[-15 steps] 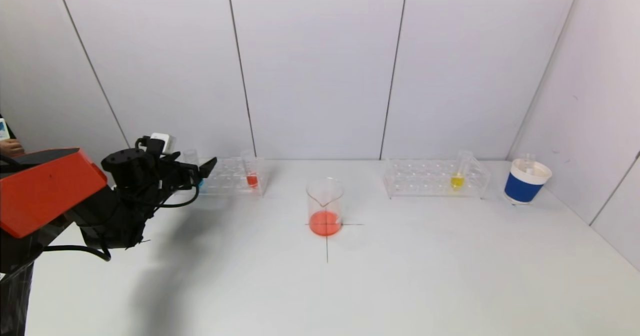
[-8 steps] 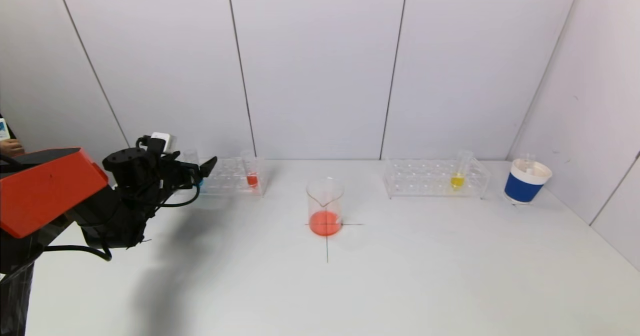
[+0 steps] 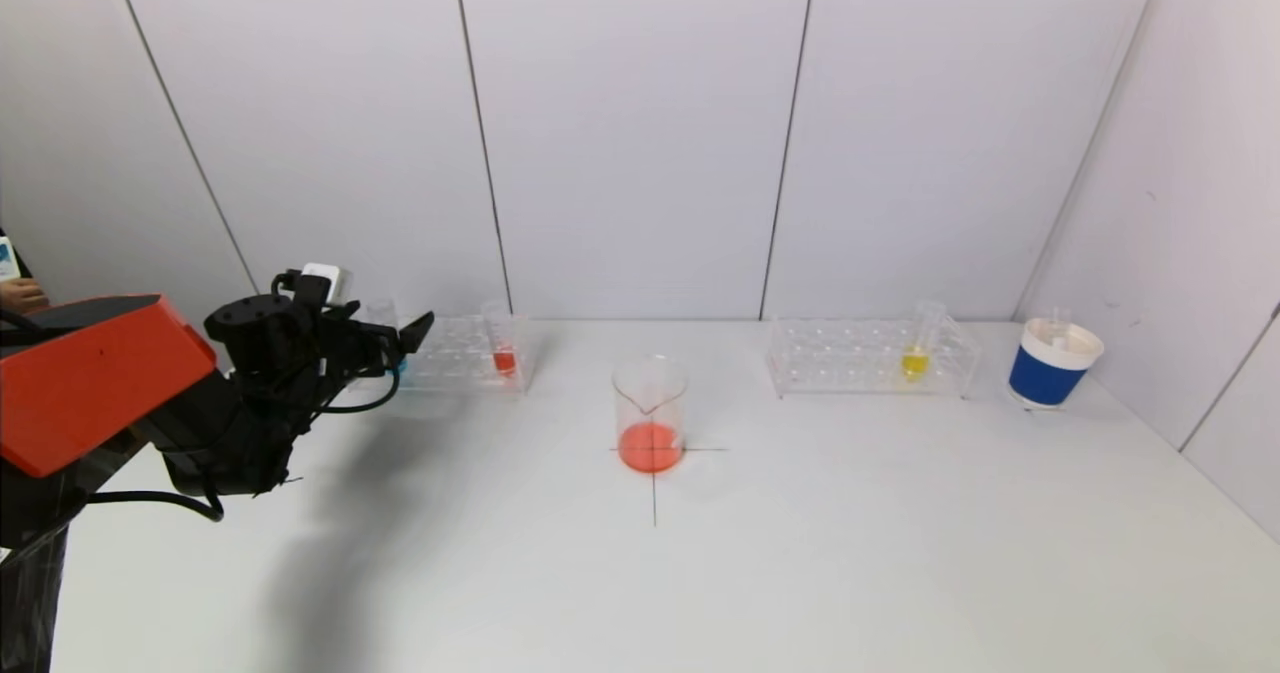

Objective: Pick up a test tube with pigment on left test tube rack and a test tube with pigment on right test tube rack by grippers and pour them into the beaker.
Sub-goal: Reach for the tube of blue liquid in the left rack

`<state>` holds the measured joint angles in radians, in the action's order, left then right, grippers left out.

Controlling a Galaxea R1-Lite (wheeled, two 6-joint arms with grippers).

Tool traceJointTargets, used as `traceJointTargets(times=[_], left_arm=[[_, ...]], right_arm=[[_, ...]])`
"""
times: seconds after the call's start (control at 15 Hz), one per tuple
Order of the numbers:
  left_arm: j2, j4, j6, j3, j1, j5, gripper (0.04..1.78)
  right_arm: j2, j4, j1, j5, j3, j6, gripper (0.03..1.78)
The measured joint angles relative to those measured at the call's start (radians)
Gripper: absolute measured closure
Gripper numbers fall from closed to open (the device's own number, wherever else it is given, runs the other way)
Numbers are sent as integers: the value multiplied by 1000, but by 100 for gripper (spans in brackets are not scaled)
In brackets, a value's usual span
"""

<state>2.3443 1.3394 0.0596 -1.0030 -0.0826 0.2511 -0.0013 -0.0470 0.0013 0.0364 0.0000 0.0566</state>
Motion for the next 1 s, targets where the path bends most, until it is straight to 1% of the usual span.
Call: traceJointTargets(times=[0.4,0.53,0.6,0.73,0.8,1.0], left_arm=[[3,0,0,-2,0,0,6],[5,-4,0,-2,0,0,14],[6,-4,0,-4,0,0,23],[8,-4,0,-6,-1,1,47],[9,-5,0,-6,-1,1,63],[12,-4,-1,-8,-1,0,120]], right_arm=[[0,0,0,0,0,0,5],[0,0,0,0,0,0,5],[0,0,0,0,0,0,5],[0,0,0,0,0,0,5],[0,0,0,0,0,0,5],[0,0,0,0,0,0,5]])
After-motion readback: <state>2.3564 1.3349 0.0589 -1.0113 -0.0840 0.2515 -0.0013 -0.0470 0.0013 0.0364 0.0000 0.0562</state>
